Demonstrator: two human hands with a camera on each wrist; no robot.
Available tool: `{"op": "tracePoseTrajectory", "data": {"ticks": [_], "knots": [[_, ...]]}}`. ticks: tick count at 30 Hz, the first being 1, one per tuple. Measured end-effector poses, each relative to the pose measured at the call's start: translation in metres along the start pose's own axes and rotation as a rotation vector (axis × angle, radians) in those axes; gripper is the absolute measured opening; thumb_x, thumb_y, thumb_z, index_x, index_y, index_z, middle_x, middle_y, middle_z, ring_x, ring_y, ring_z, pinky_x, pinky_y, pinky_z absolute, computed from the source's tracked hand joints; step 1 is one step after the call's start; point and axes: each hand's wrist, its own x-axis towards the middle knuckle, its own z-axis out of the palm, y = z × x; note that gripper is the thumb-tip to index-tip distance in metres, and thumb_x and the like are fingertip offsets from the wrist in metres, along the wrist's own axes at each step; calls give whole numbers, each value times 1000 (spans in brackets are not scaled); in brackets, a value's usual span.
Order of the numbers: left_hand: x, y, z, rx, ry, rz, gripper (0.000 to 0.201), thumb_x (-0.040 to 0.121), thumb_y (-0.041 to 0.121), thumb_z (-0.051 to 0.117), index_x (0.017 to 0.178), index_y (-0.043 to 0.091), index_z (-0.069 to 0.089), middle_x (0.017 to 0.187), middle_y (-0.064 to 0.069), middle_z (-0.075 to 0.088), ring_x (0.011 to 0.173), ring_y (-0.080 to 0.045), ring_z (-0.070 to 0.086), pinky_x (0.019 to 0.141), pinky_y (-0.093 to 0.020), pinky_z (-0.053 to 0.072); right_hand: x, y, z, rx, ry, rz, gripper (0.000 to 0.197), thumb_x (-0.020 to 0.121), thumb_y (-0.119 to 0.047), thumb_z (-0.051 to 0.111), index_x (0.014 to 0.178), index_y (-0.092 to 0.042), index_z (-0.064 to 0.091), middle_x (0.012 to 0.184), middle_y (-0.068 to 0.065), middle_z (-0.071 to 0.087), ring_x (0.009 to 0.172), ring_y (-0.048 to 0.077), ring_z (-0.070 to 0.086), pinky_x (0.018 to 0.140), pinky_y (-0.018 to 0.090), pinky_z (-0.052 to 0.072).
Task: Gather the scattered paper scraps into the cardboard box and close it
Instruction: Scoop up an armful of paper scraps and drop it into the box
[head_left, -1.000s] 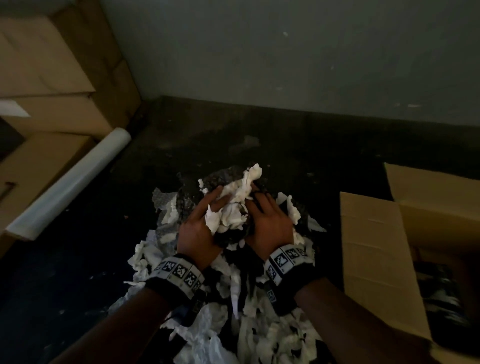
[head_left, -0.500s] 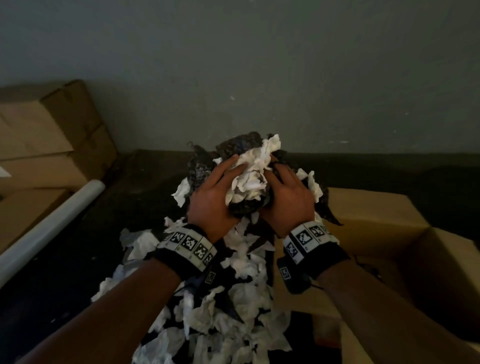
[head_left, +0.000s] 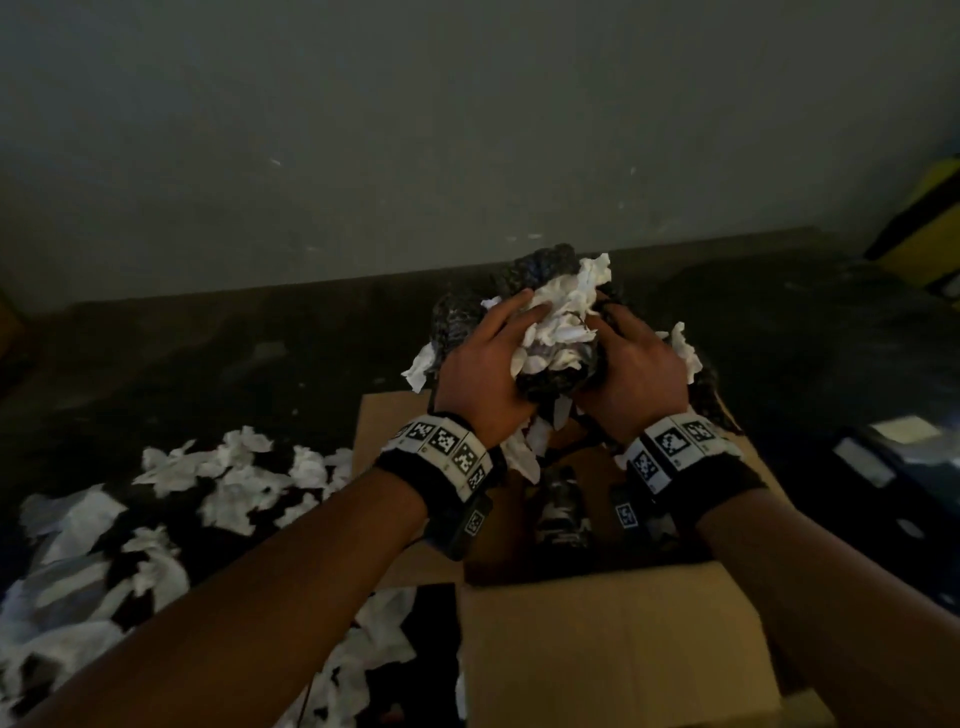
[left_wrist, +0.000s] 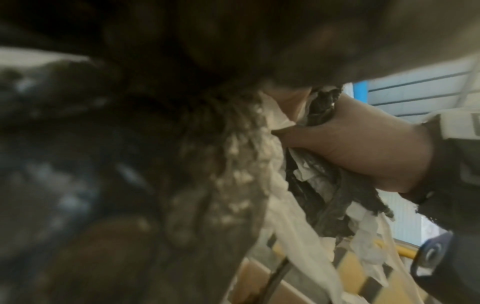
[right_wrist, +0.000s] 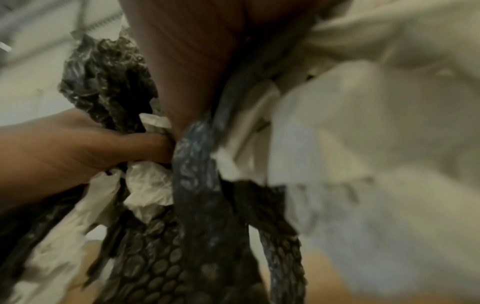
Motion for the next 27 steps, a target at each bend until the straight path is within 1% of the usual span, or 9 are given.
{"op": "tracePoseTrajectory", "data": {"ticks": [4, 8, 11, 14, 16, 18, 21, 25, 27], "knots": [[4, 5, 57, -35, -112, -53, 76, 80, 44, 74, 149, 30, 45, 159, 8, 34, 137, -16, 47, 109, -38, 46, -17, 52, 8, -19, -164, 86, 59, 76, -47, 77, 129, -22, 64, 140, 6, 57, 119, 30, 60, 89, 39, 52], [-6, -15, 103, 52, -252, -145, 78, 79, 45, 76, 149, 29, 45, 158, 3, 36, 138, -17, 45, 111, -39, 43, -32, 82, 33, -71, -444, 176, 68, 75, -54, 75, 135, -28, 56, 143, 0, 50, 121, 29, 57, 93, 42, 51], [-16, -38, 125, 50, -453, -295, 98, 70, 45, 86, 152, 19, 39, 157, -4, 34, 140, -26, 42, 116, -43, 36, -37, 93, 62, -23, -693, 222, 79, 73, -56, 75, 142, -29, 47, 145, 3, 46, 126, 32, 52, 101, 46, 47], [-21, -57, 135, 154, -709, -406, 140, 50, 62, 91, 160, 25, 13, 161, -7, 24, 147, -33, 28, 119, -51, 30, -32, 99, 82, -13, -972, 199, 116, 56, -72, 77, 153, -33, 26, 155, 3, 31, 141, 33, 36, 113, 52, 35], [-17, -62, 134, 241, -856, -433, 158, 41, 72, 89, 158, 34, -11, 166, -8, 11, 151, -39, 15, 119, -59, 24, -23, 102, 88, -35, -1116, 169, 132, 54, -71, 82, 157, -32, 9, 162, 4, 16, 147, 35, 23, 116, 56, 28], [-6, -61, 128, 269, -917, -427, 163, 40, 74, 88, 156, 36, -19, 167, -9, 9, 151, -40, 14, 119, -59, 24, -15, 104, 89, -18, -1186, 126, 139, 48, -73, 82, 157, -34, 5, 163, 3, 16, 147, 35, 22, 115, 58, 30], [20, -58, 114, 254, -946, -417, 162, 41, 72, 89, 156, 35, -18, 167, -8, 14, 148, -36, 28, 116, -51, 34, -2, 113, 90, 0, -1181, 86, 148, 34, -91, 72, 157, -35, 11, 160, 1, 26, 143, 31, 32, 114, 53, 34], [44, -55, 106, 339, -972, -375, 158, 42, 73, 89, 157, 38, -13, 166, -7, 10, 146, -38, 29, 113, -56, 37, 18, 121, 78, -38, -1231, 122, 144, 41, -81, 80, 157, -37, 6, 165, -1, 16, 146, 30, 29, 115, 52, 31], [47, -51, 109, 366, -995, -365, 156, 44, 71, 90, 158, 35, -9, 165, -7, 10, 147, -38, 27, 113, -56, 36, 21, 126, 83, -117, -1234, 102, 155, 27, -92, 73, 155, -44, 1, 166, -3, 14, 145, 33, 32, 111, 57, 36]]}}
